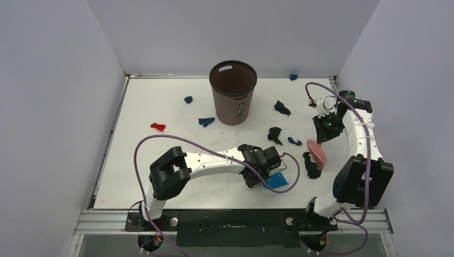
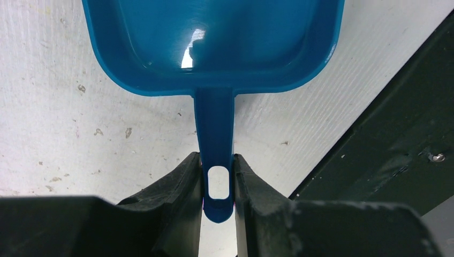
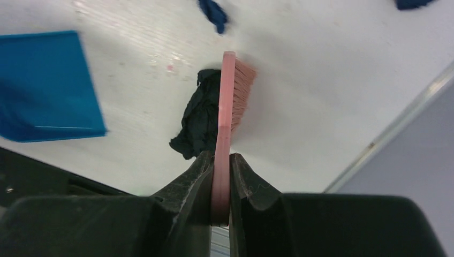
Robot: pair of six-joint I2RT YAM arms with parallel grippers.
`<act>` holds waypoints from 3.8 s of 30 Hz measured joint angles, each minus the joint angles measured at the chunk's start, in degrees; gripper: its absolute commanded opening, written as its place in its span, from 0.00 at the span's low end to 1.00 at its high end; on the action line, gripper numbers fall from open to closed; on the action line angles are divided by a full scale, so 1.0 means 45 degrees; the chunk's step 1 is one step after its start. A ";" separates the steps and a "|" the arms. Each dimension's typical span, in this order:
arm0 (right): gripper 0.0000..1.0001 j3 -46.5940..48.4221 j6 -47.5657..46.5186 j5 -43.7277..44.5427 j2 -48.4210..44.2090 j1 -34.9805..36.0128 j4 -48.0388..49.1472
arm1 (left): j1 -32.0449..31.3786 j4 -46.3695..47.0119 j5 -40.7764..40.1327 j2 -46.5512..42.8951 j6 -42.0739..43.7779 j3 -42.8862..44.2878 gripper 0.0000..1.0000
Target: Sweep away the paper scraps from the table
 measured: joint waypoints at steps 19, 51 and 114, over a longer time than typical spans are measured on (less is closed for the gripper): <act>0.05 0.1336 0.1851 -0.4119 0.0510 0.3133 -0.2030 | -0.0146 -0.0078 0.0107 0.1341 0.0141 0.1724 0.00; 0.05 0.3730 0.2137 0.1919 0.3424 0.5989 0.2132 | 0.3113 -0.1345 0.0204 0.0500 0.0058 0.1807 0.00; 0.05 0.3191 -0.1443 0.2744 0.4065 0.1681 0.3094 | 0.0840 -0.2841 -0.0699 0.1540 0.1049 0.2846 0.00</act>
